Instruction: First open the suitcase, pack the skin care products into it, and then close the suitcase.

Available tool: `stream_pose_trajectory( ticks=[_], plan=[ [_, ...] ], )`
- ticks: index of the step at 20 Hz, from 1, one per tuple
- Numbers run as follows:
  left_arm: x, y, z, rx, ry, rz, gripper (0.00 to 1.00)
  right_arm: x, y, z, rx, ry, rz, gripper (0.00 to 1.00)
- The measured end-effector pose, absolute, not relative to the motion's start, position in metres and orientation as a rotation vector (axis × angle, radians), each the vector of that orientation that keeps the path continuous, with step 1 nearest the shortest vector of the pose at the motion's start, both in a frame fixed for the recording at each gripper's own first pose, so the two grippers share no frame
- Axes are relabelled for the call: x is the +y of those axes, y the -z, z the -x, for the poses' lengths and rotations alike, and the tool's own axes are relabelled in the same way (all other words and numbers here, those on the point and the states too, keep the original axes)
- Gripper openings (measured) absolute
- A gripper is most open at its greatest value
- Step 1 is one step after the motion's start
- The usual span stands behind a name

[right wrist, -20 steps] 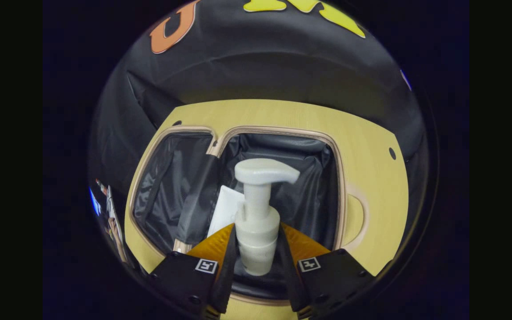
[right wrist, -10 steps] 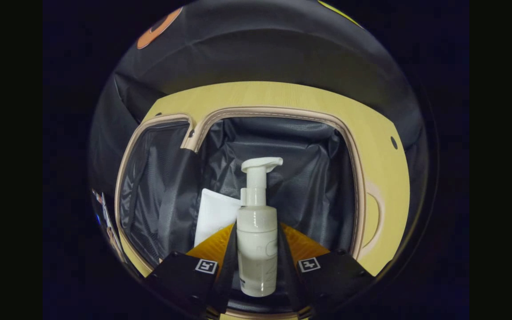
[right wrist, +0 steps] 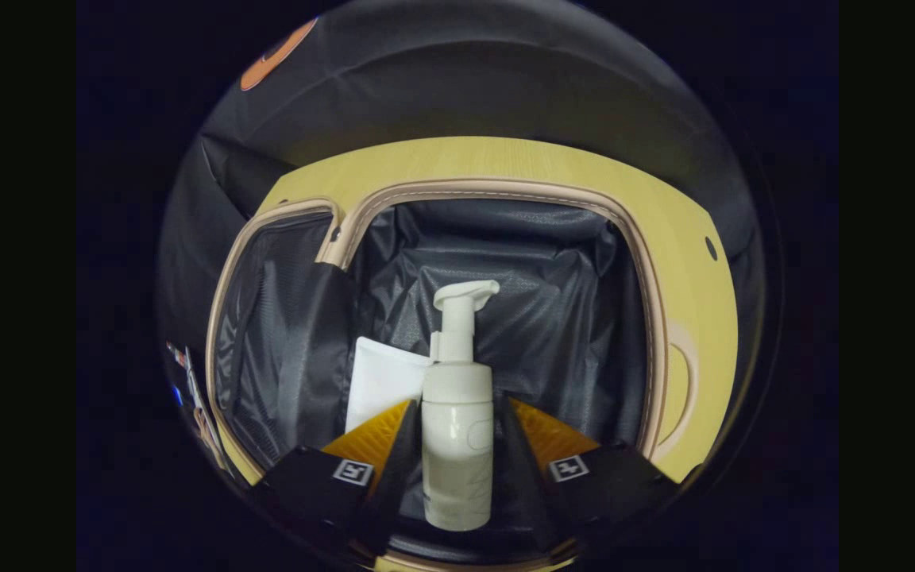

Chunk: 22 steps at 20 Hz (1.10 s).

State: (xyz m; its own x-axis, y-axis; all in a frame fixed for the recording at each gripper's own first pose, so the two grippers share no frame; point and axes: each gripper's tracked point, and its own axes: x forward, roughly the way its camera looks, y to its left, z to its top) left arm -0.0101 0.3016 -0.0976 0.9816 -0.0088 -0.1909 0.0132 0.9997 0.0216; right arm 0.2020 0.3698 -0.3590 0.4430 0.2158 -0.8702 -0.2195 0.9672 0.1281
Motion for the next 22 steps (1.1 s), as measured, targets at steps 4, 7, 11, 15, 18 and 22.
stream_pose_trajectory(
  ticks=[4,7,11,15,18,22],
  plan=[
    [0.319,0.092,-0.014,0.201,-0.007,-0.064,0.90,0.362,0.300,-0.190,0.957,-0.378,0.013,0.72],
    [0.342,0.098,-0.031,0.213,-0.035,-0.082,0.90,0.343,0.248,-0.179,0.813,-0.418,0.059,0.77],
    [0.383,0.123,-0.049,0.258,-0.086,-0.010,0.91,0.314,0.194,-0.150,0.687,-0.426,0.031,0.75],
    [0.418,0.154,-0.065,0.262,-0.114,0.167,0.92,0.274,0.161,-0.115,0.617,-0.389,-0.001,0.77],
    [0.443,0.185,-0.076,0.268,-0.157,0.366,0.93,0.248,0.146,-0.077,0.615,-0.383,-0.013,0.77],
    [0.474,0.213,-0.081,0.237,-0.184,0.709,0.95,0.217,0.137,-0.041,0.616,-0.353,0.024,0.75]
  ],
)
